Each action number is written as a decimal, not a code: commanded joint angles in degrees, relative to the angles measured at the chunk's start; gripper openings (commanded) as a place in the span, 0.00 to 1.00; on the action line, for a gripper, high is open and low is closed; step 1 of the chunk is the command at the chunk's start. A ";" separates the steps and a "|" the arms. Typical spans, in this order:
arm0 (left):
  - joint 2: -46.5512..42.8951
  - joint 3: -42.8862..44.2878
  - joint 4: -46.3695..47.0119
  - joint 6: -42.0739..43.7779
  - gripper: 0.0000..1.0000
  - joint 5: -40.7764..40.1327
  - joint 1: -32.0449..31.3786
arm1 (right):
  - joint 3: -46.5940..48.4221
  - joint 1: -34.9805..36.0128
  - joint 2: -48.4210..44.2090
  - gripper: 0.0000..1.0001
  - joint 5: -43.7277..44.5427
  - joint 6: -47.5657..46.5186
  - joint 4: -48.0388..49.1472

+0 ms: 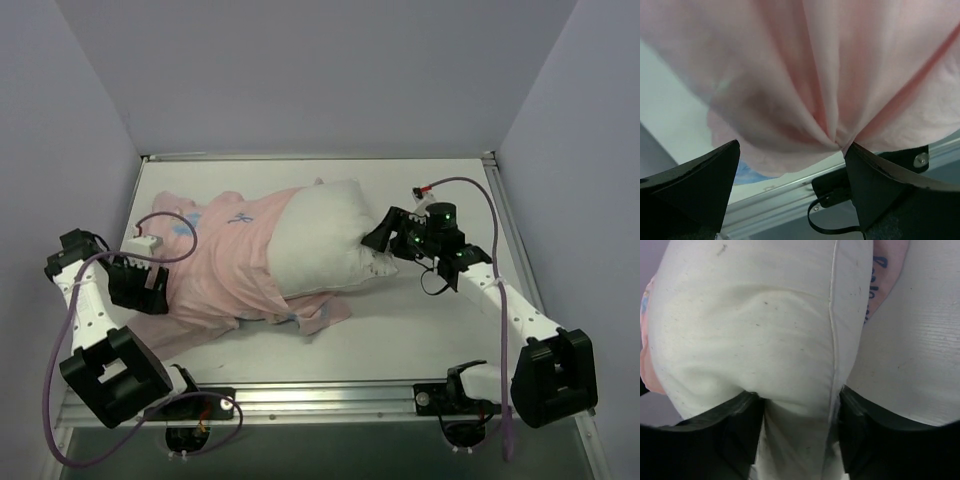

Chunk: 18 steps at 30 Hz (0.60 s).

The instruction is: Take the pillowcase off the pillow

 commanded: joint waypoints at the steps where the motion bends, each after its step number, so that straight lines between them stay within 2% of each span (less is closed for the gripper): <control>1: -0.87 -6.92 0.94 5.41 0.94 -5.43 0.45 | 5.62 1.10 -0.32 0.67 2.78 -6.14 -3.12; 3: -0.79 -10.35 7.07 2.53 0.94 -7.17 -2.70 | 7.81 2.42 0.20 0.90 3.14 -8.94 -4.27; 7: 1.23 -11.25 15.27 -5.04 0.94 -8.51 -9.04 | 10.80 8.64 1.61 0.94 3.04 -10.11 -2.00; 8: 2.54 -10.98 16.50 -6.44 0.94 -8.59 -10.00 | 11.42 12.84 2.05 0.95 4.00 -10.19 -0.16; 11: 5.44 -9.67 20.73 -10.67 0.94 -9.12 -12.56 | 13.35 18.49 6.69 1.00 12.43 -12.47 -2.14; 13: 7.03 -8.44 22.84 -12.60 1.00 -9.38 -13.70 | 17.21 23.32 13.19 1.00 20.77 -16.41 -5.31; 16: 9.76 -6.51 24.69 -14.71 0.79 -9.91 -15.11 | 21.79 26.93 24.08 1.00 25.19 -18.98 -9.71; 18: 11.08 -5.36 26.00 -16.03 0.79 -9.82 -15.46 | 23.98 27.12 33.02 1.00 26.94 -19.68 -13.66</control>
